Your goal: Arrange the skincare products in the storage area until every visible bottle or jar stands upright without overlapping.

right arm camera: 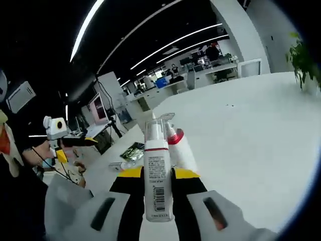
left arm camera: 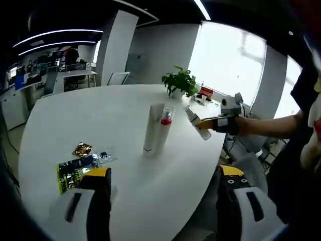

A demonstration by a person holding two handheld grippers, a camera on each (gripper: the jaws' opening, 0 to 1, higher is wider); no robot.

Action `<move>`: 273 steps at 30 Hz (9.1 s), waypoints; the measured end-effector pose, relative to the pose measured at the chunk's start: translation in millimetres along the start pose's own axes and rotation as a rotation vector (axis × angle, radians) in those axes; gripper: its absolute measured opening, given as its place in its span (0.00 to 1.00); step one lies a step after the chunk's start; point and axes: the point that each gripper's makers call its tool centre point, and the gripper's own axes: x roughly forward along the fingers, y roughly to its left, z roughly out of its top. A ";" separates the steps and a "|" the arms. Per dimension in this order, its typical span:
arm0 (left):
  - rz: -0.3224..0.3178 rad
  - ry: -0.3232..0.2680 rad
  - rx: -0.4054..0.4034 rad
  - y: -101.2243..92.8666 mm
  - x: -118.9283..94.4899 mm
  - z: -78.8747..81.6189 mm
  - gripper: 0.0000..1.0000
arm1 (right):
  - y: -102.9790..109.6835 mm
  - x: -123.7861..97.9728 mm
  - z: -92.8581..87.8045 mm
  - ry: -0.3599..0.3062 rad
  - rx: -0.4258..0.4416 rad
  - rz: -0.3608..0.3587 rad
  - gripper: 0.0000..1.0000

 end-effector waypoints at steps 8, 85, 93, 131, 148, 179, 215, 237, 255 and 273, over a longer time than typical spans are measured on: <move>-0.053 -0.008 -0.009 -10.6 2.4 0.8 0.80 | 62.0 17.1 8.4 -0.092 0.012 0.193 0.20; -0.511 -0.033 0.466 -119.0 37.3 90.7 0.21 | 156.3 14.2 26.6 0.139 -0.475 0.549 0.20; -0.462 0.081 0.530 -107.6 60.9 63.8 0.21 | 129.7 25.1 0.7 0.203 -0.554 0.489 0.20; -0.338 0.328 0.536 -47.8 149.1 -31.8 0.21 | 41.4 72.2 -101.1 0.344 -0.572 0.417 0.20; -0.334 0.261 0.459 -43.7 156.3 -25.1 0.22 | 35.5 74.3 -98.1 0.374 -0.568 0.489 0.20; -0.251 0.243 0.353 -18.1 144.7 -28.8 0.36 | -20.5 86.9 -71.0 0.400 -0.591 0.472 0.20; -0.145 0.181 0.239 3.1 112.1 -14.7 0.53 | -14.8 56.0 -64.5 0.412 -0.512 0.328 0.47; -0.027 0.200 0.139 21.5 54.9 -36.9 0.73 | 17.7 40.5 -40.7 0.248 -0.389 0.183 0.74; 0.088 0.156 -0.050 37.0 -5.0 -60.4 0.83 | 38.7 27.8 -45.5 0.185 -0.304 0.113 0.86; 0.146 0.136 -0.105 43.0 -38.6 -81.0 0.96 | 61.2 15.2 -53.2 0.159 -0.261 0.086 1.00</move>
